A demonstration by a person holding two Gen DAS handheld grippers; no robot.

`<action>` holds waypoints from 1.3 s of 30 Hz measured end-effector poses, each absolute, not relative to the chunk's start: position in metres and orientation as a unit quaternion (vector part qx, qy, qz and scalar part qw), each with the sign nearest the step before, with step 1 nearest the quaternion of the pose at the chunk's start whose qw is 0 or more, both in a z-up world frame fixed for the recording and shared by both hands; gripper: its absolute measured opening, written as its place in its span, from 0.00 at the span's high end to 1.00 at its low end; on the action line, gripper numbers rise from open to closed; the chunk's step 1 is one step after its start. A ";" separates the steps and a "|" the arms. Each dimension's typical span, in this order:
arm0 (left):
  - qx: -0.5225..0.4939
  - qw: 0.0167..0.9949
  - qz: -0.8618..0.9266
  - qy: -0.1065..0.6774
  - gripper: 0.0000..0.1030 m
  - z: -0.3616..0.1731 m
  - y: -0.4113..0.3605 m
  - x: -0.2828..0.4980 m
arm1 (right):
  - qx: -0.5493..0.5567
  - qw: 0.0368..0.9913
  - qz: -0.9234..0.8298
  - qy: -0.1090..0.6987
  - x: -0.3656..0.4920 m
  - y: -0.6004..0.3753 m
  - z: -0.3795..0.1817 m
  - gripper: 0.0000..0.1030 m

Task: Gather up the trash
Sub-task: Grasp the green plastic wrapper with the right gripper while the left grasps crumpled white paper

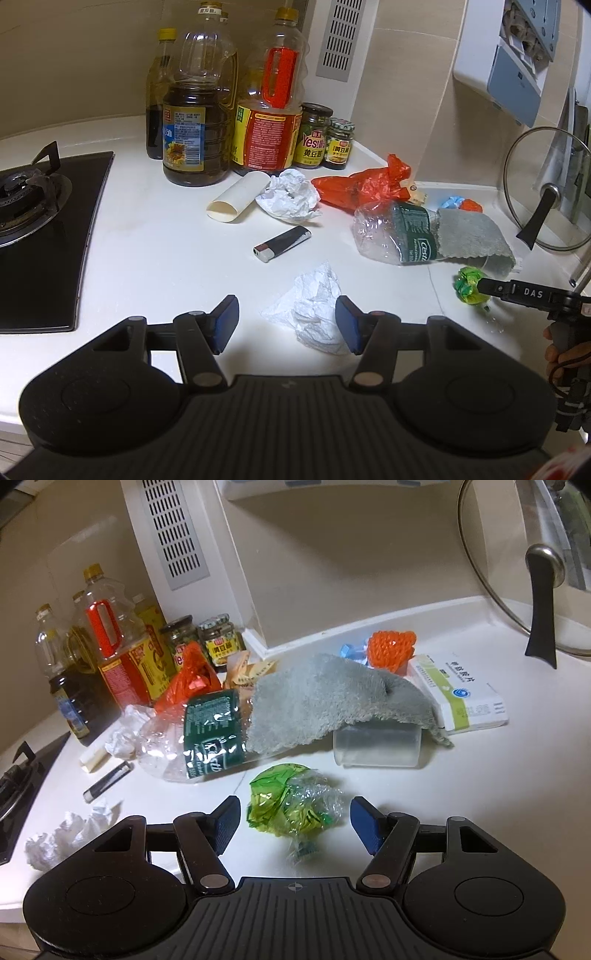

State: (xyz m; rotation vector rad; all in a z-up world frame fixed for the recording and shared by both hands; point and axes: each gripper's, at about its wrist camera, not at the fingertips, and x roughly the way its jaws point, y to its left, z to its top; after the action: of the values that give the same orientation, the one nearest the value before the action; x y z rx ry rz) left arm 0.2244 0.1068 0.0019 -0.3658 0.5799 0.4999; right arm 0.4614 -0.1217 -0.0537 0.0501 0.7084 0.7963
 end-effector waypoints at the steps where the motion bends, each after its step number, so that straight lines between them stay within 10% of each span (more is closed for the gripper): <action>1: -0.178 0.911 0.243 0.282 0.48 0.002 0.107 0.226 | 0.024 0.861 0.379 0.339 0.464 -0.121 -0.056 0.35; 8: -0.177 0.912 0.241 0.282 0.47 0.002 0.108 0.236 | 0.024 0.858 0.382 0.342 0.473 -0.113 -0.063 0.36; 18: -0.177 0.914 0.232 0.282 0.45 0.001 0.106 0.248 | 0.005 0.854 0.396 0.336 0.473 -0.107 -0.066 0.78; 39: -0.164 0.909 0.217 0.316 0.40 -0.031 0.098 0.275 | 0.039 0.866 0.379 0.322 0.461 -0.145 -0.048 0.80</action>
State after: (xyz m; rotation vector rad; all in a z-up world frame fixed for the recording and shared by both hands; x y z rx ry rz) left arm 0.2747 0.0979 -0.0306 -0.3374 0.6518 0.4478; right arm 0.4606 -0.1454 -0.0478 0.0825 0.6752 0.7941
